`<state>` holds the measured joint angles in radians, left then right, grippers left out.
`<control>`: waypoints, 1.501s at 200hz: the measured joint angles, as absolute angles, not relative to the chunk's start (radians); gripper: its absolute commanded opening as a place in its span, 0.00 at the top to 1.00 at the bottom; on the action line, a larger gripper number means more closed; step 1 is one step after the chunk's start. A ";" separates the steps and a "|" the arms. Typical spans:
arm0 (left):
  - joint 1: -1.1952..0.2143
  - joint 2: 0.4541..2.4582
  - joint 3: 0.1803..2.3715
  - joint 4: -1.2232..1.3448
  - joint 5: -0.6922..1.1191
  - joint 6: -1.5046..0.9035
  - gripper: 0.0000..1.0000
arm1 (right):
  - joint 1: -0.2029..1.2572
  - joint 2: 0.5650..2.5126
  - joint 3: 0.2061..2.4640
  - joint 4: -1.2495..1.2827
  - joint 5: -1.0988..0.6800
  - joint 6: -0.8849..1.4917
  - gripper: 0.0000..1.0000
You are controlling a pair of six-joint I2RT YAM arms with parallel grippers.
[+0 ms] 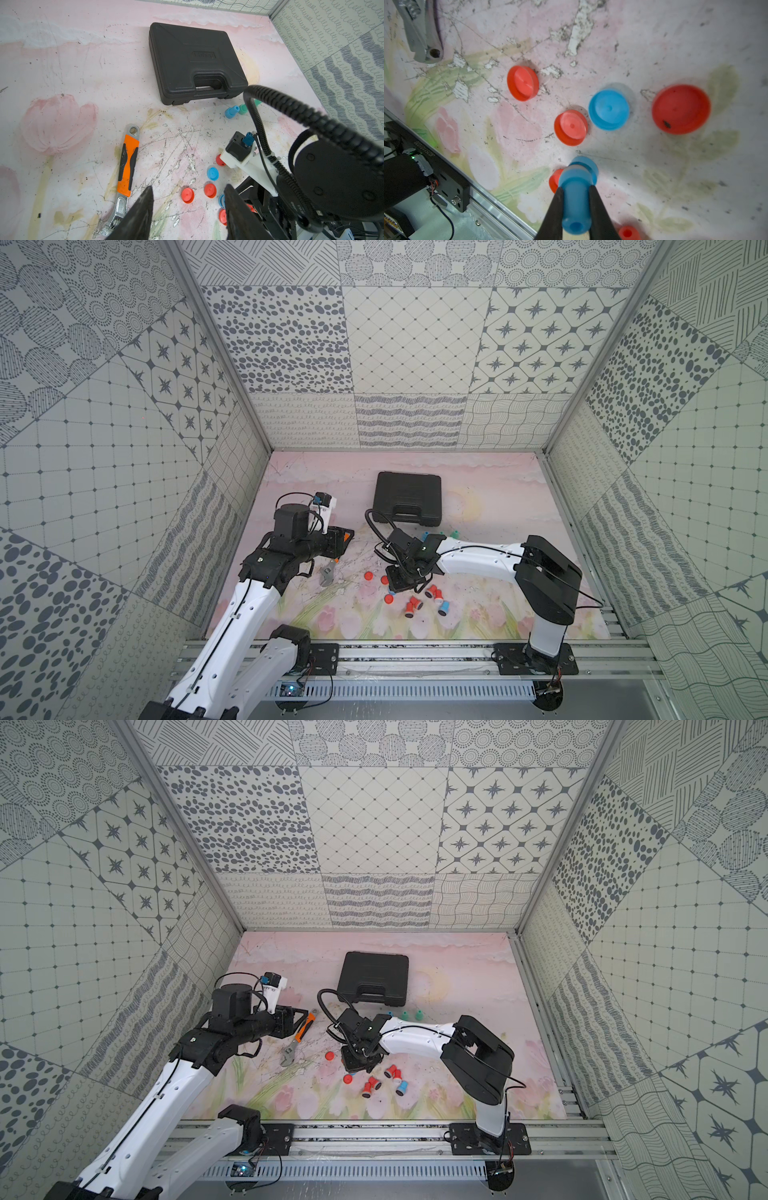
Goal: Close the stamp cap
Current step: Close the cover of the stamp.
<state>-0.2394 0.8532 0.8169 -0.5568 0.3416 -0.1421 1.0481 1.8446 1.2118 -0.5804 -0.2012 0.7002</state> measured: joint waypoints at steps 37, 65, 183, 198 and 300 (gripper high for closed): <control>-0.239 0.853 0.817 -0.557 0.342 -0.138 0.45 | 1.048 1.850 1.212 -0.577 -0.197 0.701 1.00; -0.239 0.853 0.817 -0.557 0.342 -0.135 0.44 | 1.048 1.853 1.212 -0.598 -0.170 0.699 1.00; -0.239 0.856 0.817 -0.557 0.342 -0.128 0.44 | 1.124 1.940 1.362 -0.804 0.036 0.630 1.00; -0.239 0.856 0.817 -0.558 0.342 -0.128 0.44 | 1.142 1.960 1.384 -0.825 0.069 0.620 1.00; -0.239 0.858 0.817 -0.558 0.342 -0.128 0.44 | 1.055 1.883 1.308 -0.787 0.012 0.614 1.00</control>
<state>-0.2394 0.8577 0.8169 -0.5583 0.3420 -0.1284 1.0554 1.8828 1.3075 -0.7872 0.0124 0.6136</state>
